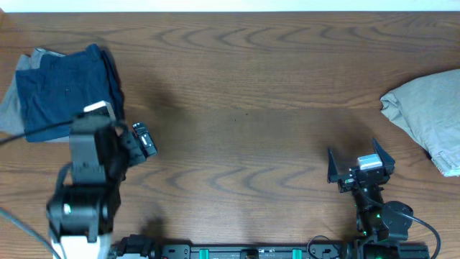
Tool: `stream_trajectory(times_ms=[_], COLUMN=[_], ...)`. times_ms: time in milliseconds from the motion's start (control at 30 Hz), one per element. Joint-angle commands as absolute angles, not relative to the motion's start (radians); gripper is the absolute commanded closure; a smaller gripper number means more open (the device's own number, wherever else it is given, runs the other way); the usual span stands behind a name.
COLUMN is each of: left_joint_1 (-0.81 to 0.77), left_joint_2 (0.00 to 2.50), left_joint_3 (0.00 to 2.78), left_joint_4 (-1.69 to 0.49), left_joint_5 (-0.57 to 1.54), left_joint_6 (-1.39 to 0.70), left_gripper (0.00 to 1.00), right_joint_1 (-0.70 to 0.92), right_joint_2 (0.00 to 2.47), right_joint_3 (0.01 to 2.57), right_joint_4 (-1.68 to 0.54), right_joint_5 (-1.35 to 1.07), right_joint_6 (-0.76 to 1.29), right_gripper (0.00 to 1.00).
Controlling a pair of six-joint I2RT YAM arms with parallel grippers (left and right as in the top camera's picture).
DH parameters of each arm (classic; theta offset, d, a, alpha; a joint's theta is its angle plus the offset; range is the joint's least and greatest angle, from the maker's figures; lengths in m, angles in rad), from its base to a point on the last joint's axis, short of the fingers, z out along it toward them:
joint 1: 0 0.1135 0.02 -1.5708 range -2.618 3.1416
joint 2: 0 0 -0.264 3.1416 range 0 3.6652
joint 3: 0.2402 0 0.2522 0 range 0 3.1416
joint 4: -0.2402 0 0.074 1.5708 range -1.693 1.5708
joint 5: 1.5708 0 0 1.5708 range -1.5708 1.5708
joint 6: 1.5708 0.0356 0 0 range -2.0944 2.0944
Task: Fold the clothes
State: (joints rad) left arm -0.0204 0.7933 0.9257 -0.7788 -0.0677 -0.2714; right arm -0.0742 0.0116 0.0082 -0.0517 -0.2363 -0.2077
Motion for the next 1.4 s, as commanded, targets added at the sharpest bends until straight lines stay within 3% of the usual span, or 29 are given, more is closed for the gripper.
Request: stream_trajectory(times_ms=[0, 533, 1367], left_joint_1=[-0.015, 0.016, 0.015], left_joint_2=[0.646, 0.035, 0.005], left_joint_3=[0.751, -0.001, 0.004], left_joint_4=[-0.671, 0.010, -0.066], left_joint_5=[-0.095, -0.098, -0.083], left_joint_6=[-0.218, -0.210, -0.146], left_gripper=[0.02, 0.02, 0.02], right_joint_1=[-0.066, -0.066, -0.066], right_joint_2=[0.005, 0.005, 0.005], right_joint_3=[0.006, 0.006, 0.006], right_joint_4=[-0.055, -0.055, -0.055], right_joint_5=[-0.244, -0.244, -0.244], right_joint_6=[-0.199, -0.199, -0.199], right_gripper=[0.01, 0.01, 0.01])
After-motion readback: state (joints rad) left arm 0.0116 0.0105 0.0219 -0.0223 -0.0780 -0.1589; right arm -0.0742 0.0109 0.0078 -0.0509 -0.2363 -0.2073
